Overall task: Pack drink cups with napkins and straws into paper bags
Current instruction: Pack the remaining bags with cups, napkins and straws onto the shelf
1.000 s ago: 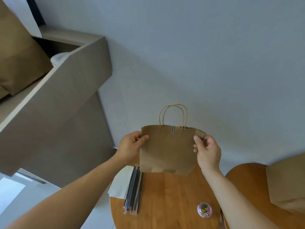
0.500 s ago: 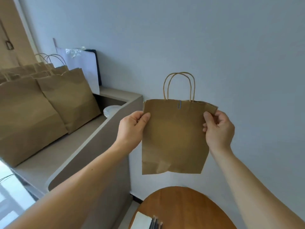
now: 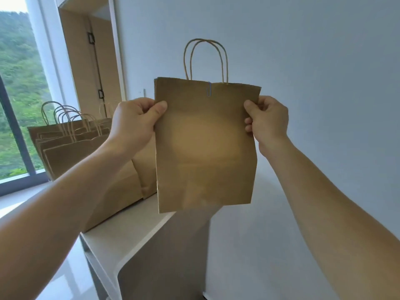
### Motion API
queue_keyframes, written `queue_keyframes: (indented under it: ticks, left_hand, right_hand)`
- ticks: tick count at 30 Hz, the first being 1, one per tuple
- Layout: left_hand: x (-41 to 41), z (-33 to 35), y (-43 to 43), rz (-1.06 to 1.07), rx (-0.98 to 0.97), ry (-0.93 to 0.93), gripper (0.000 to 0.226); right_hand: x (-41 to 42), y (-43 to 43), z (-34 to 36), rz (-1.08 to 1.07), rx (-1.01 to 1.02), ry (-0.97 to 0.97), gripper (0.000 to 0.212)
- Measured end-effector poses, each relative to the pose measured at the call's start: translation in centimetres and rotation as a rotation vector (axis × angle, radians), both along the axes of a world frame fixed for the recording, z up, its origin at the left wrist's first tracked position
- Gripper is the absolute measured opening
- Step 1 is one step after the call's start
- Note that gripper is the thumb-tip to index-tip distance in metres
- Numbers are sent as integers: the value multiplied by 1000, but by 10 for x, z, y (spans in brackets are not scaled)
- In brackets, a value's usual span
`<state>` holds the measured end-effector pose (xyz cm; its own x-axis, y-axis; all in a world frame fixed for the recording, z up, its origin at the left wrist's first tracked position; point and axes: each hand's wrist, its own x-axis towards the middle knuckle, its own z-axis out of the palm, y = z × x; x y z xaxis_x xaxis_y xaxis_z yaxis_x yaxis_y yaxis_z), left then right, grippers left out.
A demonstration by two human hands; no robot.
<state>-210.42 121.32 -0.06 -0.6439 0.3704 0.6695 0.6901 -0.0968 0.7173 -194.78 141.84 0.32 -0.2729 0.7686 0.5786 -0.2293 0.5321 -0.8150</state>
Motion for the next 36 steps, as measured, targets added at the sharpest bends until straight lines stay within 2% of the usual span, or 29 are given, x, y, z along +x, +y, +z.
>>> queue_keyframes:
  ticks: [7, 16, 21, 25, 36]
  left_hand:
    - [-88, -7, -36, 106, -33, -7, 20]
    - [-154, -77, -34, 247, -157, 27, 28]
    - [-180, -120, -11, 222, -256, -27, 39]
    - [-191, -140, 8, 173, -264, -36, 34]
    - [-201, -143, 48, 145, -249, 149, 49]
  right_hand:
    - [-113, -13, -1, 180, -52, -67, 9]
    - [-238, 19, -72, 388, -186, -303, 11]
    - [-283, 50, -104, 335, -195, -406, 15]
    - [-302, 70, -120, 296, -186, -426, 18]
    - [-309, 104, -129, 191, -142, -339, 19]
